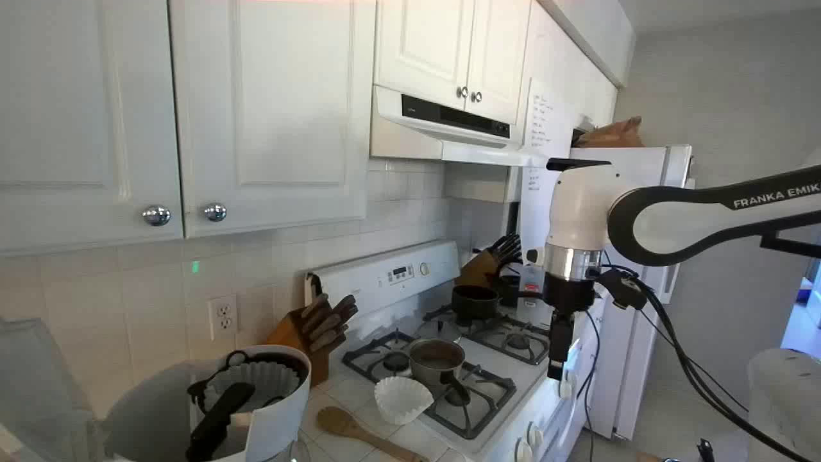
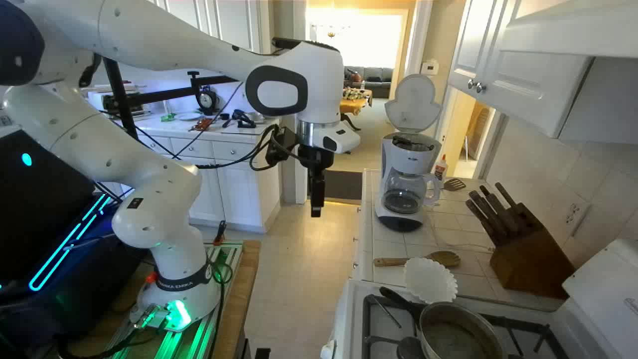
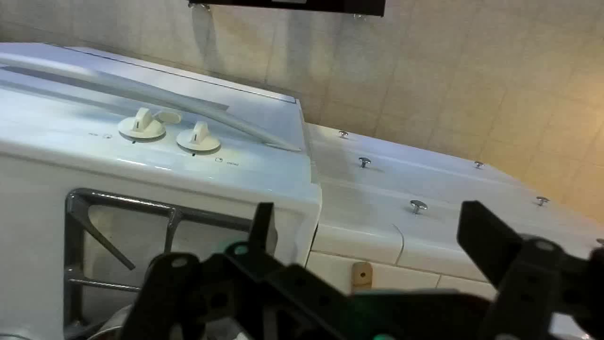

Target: Put the paper bowl inside the silver saucepan.

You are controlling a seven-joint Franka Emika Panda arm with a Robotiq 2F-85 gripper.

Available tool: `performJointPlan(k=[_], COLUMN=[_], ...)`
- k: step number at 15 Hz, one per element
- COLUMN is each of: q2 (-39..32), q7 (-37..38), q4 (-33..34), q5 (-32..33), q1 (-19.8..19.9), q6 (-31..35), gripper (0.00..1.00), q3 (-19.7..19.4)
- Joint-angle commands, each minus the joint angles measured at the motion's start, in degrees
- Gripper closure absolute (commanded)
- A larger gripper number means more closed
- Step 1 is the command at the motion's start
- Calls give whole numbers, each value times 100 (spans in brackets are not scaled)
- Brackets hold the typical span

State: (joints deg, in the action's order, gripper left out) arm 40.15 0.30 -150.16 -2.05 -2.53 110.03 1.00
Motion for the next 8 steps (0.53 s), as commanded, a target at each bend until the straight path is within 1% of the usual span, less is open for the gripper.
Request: performJointPlan(k=[1, 7, 8], q2=[-2, -2, -7], q7=[-11, -11, -29], q4=[11, 11, 1], q5=[-9, -9, 79], q1=[19, 19, 51], q6=[-14, -14, 74], gripper=[0, 0, 0], q3=[15, 15, 29])
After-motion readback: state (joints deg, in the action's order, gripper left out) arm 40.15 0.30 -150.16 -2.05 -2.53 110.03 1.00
